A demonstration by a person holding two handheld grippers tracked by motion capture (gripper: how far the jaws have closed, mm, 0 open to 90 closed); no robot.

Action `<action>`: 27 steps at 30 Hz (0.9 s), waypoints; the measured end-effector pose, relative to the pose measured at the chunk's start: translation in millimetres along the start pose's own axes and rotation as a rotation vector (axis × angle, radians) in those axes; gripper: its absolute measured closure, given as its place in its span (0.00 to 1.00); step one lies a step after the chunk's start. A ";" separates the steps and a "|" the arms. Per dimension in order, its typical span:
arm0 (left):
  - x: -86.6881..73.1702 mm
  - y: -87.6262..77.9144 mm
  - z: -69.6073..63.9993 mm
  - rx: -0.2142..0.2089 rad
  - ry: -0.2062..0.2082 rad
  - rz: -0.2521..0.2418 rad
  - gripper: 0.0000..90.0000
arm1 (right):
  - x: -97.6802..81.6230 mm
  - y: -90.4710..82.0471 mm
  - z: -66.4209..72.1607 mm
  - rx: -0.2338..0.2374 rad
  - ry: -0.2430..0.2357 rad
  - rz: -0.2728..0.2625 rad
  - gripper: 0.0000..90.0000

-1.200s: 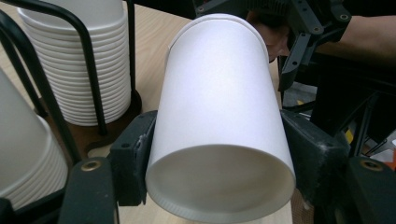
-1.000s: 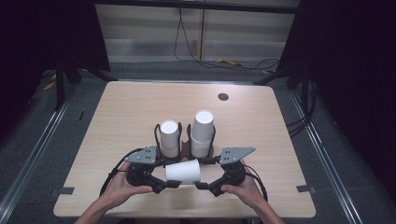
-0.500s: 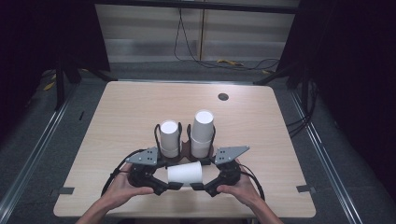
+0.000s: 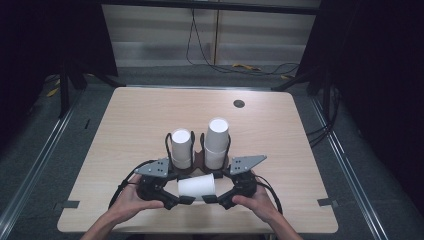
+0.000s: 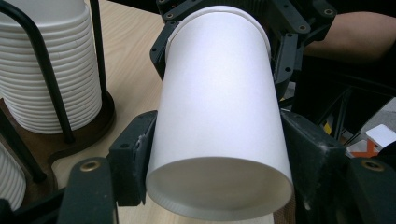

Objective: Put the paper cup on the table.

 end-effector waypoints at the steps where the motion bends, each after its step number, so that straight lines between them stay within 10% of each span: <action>1: -0.4 -0.3 0.5 0.002 -0.002 0.002 0.35 | 0.0 -0.1 0.4 0.000 -0.004 0.000 0.23; 12: -5.0 0.5 5.5 0.033 -0.030 0.023 0.17 | 2.2 -2.3 -2.0 -0.028 -0.004 -0.003 0.26; 27: -24.5 -14.0 10.2 0.126 -0.043 0.113 0.19 | 4.8 -10.1 -7.7 -0.064 0.025 0.000 0.26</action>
Point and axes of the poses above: each handheld gripper's, and its own axes: y roughly forward along the jaws, x roughly out of its top, z roughly to its left, the point moved 9 cm from there along y, roughly forward along the jaws, and after that the axes turned 13 degrees about y, right-handed, at the moved point
